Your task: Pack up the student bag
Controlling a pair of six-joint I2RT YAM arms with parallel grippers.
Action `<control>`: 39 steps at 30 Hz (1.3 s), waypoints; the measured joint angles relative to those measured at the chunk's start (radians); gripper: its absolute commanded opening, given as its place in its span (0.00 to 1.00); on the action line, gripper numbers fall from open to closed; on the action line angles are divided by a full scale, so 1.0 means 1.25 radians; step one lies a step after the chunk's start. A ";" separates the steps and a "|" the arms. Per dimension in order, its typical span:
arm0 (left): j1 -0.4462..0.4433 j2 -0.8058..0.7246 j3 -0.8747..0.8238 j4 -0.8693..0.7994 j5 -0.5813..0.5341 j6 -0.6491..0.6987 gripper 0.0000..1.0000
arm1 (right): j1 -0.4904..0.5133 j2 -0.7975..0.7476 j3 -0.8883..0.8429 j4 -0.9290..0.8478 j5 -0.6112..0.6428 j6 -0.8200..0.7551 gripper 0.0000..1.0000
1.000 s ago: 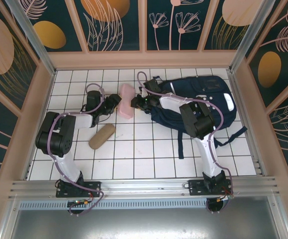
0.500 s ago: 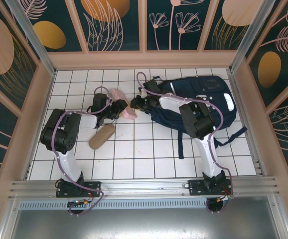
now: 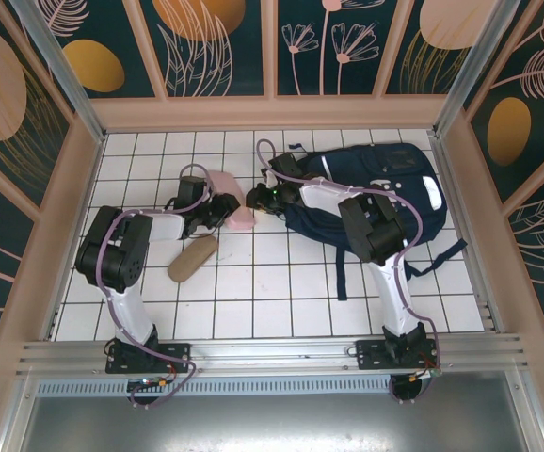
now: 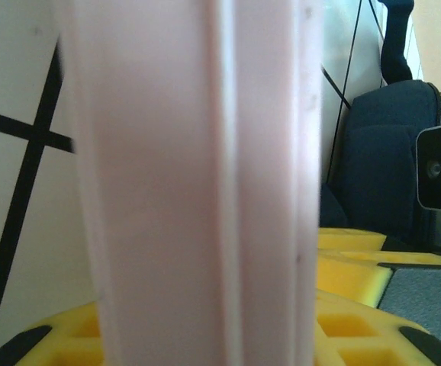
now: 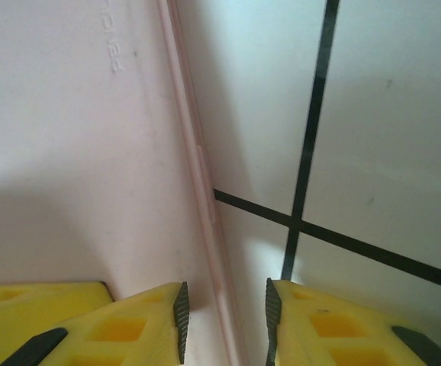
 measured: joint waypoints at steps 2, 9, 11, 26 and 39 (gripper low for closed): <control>0.000 -0.007 0.000 -0.013 -0.003 0.008 0.29 | 0.002 -0.005 0.000 -0.016 0.010 -0.004 0.39; 0.000 -0.031 0.000 -0.035 -0.005 0.017 0.32 | 0.004 -0.073 0.022 -0.146 0.129 -0.070 0.48; 0.000 -0.036 0.000 -0.038 -0.005 0.020 0.32 | -0.003 -0.101 0.034 -0.179 0.176 -0.092 0.48; 0.000 -0.104 0.021 -0.061 0.018 0.026 0.32 | -0.107 -0.199 0.063 -0.379 0.492 -0.233 0.47; 0.000 -0.130 0.038 -0.062 0.057 0.031 0.32 | -0.101 -0.197 0.060 -0.394 0.526 -0.265 0.00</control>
